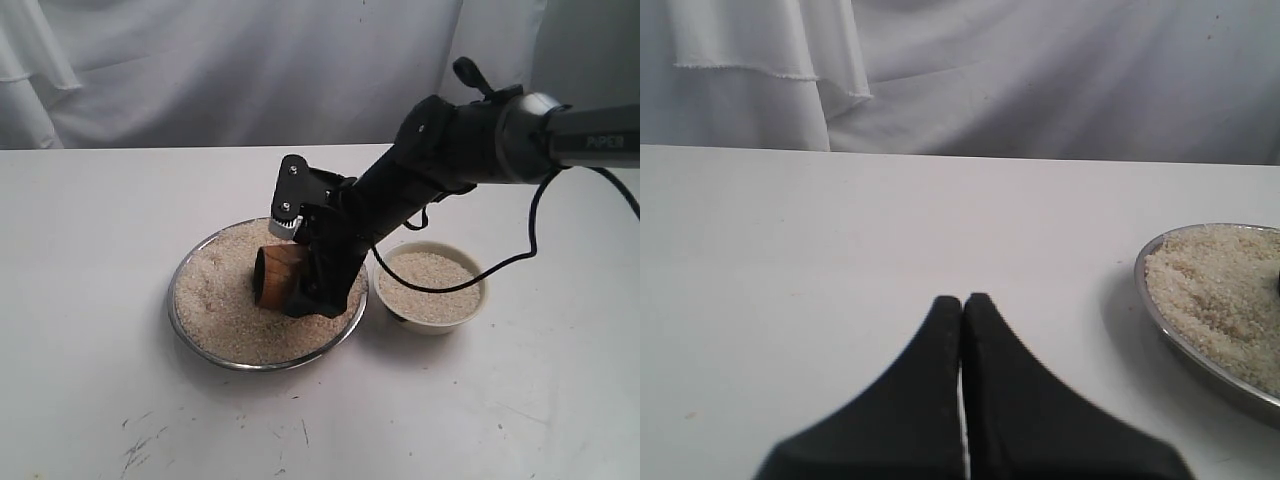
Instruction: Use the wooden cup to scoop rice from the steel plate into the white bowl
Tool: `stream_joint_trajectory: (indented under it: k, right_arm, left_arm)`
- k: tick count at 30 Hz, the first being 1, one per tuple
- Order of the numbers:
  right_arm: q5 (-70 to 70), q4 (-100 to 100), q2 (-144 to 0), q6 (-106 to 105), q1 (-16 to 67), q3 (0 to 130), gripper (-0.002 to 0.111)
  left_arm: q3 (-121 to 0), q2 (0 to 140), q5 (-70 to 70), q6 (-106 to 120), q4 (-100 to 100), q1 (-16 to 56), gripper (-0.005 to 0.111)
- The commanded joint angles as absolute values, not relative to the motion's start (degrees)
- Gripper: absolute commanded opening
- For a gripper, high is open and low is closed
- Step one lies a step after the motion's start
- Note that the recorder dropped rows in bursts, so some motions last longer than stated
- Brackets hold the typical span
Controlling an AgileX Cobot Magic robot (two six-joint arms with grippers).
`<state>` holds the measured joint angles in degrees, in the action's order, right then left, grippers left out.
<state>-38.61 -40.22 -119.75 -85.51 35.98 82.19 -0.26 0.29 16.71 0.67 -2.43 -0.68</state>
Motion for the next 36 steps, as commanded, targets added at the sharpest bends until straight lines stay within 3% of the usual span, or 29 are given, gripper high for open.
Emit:
stream_joint_trajectory:
  k: [1, 10, 17, 23, 31, 36]
  right_arm:
    - [-35.41, -40.34, -121.21, -87.19, 37.03, 81.82, 0.086]
    - [-30.31, -39.97, -122.94, -87.46, 37.06, 81.82, 0.086]
    - [-29.95, -40.12, -124.14, -87.22, 37.06, 81.82, 0.074]
    - [-30.06, -41.45, -124.44, -86.56, 37.06, 81.82, 0.054]
    - [-30.54, -42.41, -122.24, -86.56, 37.15, 81.82, 0.005]
    - [-31.22, -38.84, -119.38, -83.18, 37.15, 81.82, 0.000]
  left_arm:
    - [0.00, 0.00, 16.34, 0.49, -2.48, -0.60, 0.000]
    - [0.00, 0.00, 16.34, 0.49, -2.48, -0.60, 0.000]
    - [0.00, 0.00, 16.34, 0.49, -2.48, -0.60, 0.000]
    - [0.00, 0.00, 16.34, 0.49, -2.48, -0.60, 0.000]
    - [0.00, 0.00, 16.34, 0.49, -2.48, -0.60, 0.000]
    - [0.00, 0.00, 16.34, 0.49, -2.48, -0.60, 0.000]
